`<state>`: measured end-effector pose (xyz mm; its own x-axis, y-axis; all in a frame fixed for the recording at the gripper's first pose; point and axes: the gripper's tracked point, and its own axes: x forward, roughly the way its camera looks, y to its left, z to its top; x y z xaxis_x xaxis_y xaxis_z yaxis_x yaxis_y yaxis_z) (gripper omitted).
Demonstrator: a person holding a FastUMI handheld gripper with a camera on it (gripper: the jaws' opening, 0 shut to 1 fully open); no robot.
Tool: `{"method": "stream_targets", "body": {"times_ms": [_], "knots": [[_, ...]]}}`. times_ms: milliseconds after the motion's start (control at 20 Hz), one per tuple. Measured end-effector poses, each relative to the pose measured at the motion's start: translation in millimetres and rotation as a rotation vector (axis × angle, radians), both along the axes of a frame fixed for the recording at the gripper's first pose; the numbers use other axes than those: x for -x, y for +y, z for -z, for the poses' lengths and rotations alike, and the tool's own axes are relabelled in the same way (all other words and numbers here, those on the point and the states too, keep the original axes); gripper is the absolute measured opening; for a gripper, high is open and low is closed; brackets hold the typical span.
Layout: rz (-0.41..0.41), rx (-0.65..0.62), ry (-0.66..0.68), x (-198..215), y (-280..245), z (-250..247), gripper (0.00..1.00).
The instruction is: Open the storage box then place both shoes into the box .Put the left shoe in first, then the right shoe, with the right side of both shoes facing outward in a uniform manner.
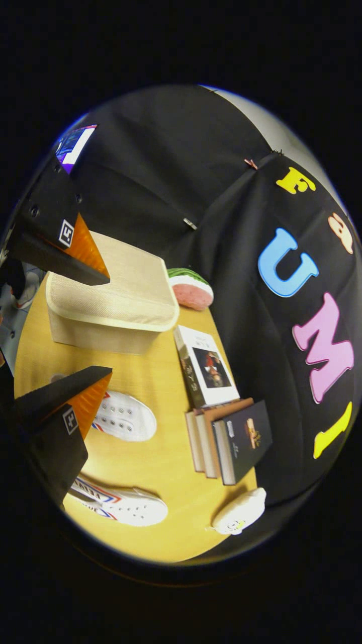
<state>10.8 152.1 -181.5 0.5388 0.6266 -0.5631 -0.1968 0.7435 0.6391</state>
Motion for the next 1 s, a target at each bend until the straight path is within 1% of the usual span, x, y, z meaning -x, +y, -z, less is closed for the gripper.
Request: {"method": "stream_targets", "body": {"times_ms": [150,250,350,500,600,700,750,850,950,1000], "knots": [[-0.068,-0.087,0.146,15,26,20,0.98],[-0.133,-0.112,0.184,23,39,29,0.98],[-0.177,-0.159,0.223,28,49,35,0.98],[-0.190,-0.231,0.297,27,59,40,0.95],[-0.190,-0.284,0.353,29,68,36,0.81],[-0.195,-0.281,0.368,30,67,36,0.59],[-0.186,-0.272,0.381,31,66,36,0.56],[-0.168,-0.260,0.403,30,65,34,0.39],[-0.153,-0.245,0.418,30,65,32,0.24],[-0.157,-0.231,0.412,29,64,31,0.20]]}}
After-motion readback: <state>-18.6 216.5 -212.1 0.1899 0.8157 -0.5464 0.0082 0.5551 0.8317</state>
